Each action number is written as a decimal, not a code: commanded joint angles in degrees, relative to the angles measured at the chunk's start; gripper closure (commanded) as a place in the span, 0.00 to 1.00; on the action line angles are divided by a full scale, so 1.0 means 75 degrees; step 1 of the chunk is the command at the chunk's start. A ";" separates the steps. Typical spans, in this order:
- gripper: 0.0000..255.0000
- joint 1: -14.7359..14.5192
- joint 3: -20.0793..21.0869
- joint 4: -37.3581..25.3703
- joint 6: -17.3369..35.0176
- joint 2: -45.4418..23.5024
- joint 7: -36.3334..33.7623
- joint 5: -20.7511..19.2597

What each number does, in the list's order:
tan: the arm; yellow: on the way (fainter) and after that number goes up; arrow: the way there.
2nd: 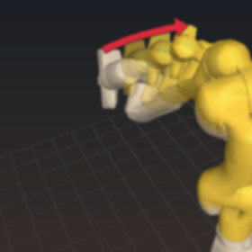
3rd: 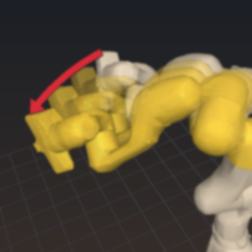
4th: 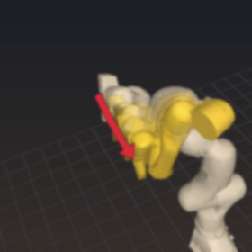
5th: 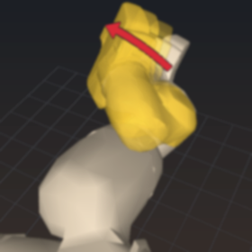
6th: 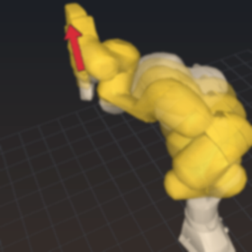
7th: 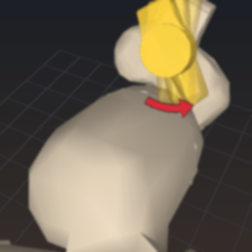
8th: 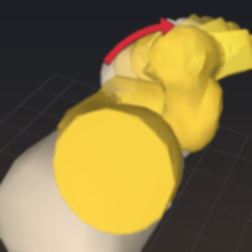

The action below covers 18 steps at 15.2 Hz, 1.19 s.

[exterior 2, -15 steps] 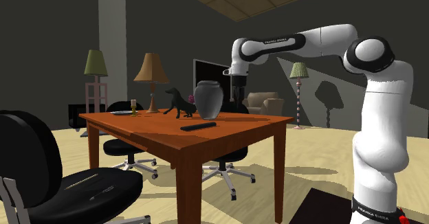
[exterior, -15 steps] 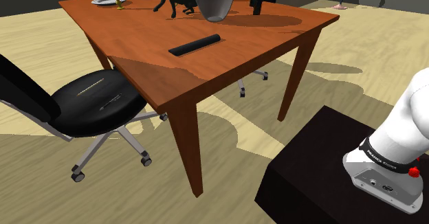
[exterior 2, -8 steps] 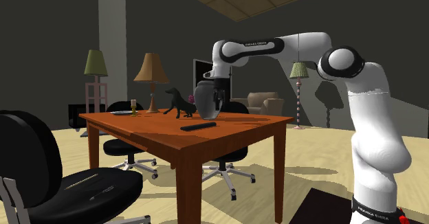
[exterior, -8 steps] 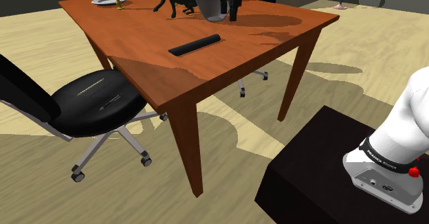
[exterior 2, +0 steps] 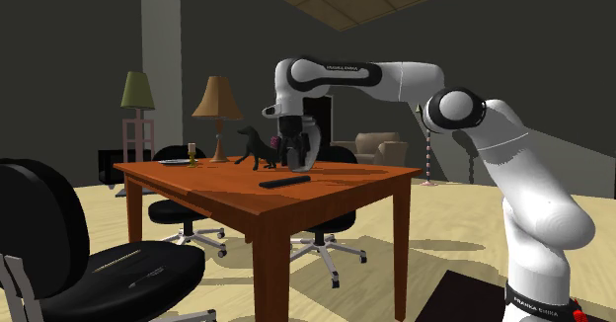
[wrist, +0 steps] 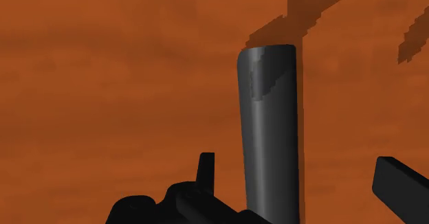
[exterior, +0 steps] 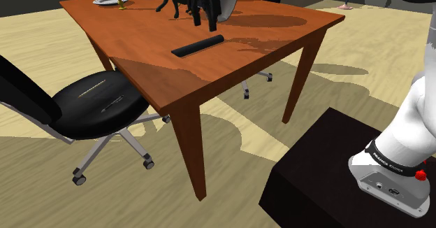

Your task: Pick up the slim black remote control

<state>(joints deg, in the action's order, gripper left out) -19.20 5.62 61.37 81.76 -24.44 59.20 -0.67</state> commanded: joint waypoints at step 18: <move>1.00 -0.0029 0.0062 0.1052 0.0845 0.0150 0.0161 0.0003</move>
<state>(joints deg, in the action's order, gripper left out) -19.42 6.09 69.17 88.17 -23.26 60.41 -0.65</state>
